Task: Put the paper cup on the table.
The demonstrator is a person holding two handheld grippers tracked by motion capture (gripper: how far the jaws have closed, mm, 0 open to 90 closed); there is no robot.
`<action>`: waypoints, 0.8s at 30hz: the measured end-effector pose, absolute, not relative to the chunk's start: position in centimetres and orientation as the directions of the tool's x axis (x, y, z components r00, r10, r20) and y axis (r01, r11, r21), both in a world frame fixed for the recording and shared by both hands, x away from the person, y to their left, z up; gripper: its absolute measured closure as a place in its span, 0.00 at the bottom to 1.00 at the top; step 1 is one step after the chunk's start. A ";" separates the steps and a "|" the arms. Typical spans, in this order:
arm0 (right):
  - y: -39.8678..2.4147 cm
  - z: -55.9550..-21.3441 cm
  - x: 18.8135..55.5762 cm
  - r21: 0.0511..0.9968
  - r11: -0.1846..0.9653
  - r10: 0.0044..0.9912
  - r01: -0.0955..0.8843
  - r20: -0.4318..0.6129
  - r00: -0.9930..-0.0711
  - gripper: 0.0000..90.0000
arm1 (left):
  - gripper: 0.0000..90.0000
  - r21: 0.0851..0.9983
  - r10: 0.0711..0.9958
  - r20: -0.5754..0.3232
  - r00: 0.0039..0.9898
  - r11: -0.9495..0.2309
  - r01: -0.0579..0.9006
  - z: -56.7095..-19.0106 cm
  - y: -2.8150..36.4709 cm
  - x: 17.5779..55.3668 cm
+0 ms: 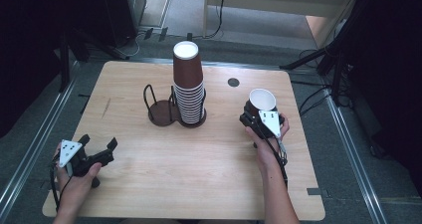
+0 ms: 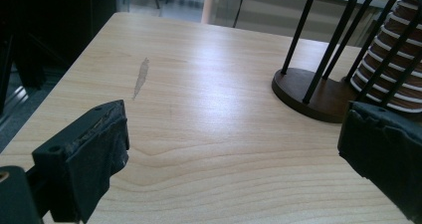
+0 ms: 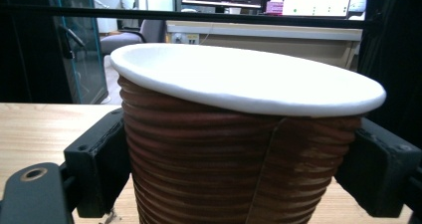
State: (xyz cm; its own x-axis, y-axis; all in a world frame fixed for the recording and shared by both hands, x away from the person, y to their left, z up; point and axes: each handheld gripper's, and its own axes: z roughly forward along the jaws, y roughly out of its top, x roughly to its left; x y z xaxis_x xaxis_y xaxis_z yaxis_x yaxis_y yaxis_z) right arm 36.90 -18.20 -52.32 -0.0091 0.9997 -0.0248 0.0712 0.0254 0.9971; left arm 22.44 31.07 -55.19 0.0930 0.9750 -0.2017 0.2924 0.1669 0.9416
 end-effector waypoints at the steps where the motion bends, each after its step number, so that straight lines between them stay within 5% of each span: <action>1: -18.2 -52.4 37.0 0.997 0.030 1.000 0.070 -0.029 -0.011 0.13 | 0.01 0.942 0.975 -0.201 0.092 0.166 0.292 -55.2 31.1 22.4; 24: -18.1 -54.4 37.7 0.991 0.051 0.998 0.123 -0.046 -0.048 0.09 | 0.01 0.941 0.976 -0.197 0.091 0.162 0.298 -55.2 31.0 22.5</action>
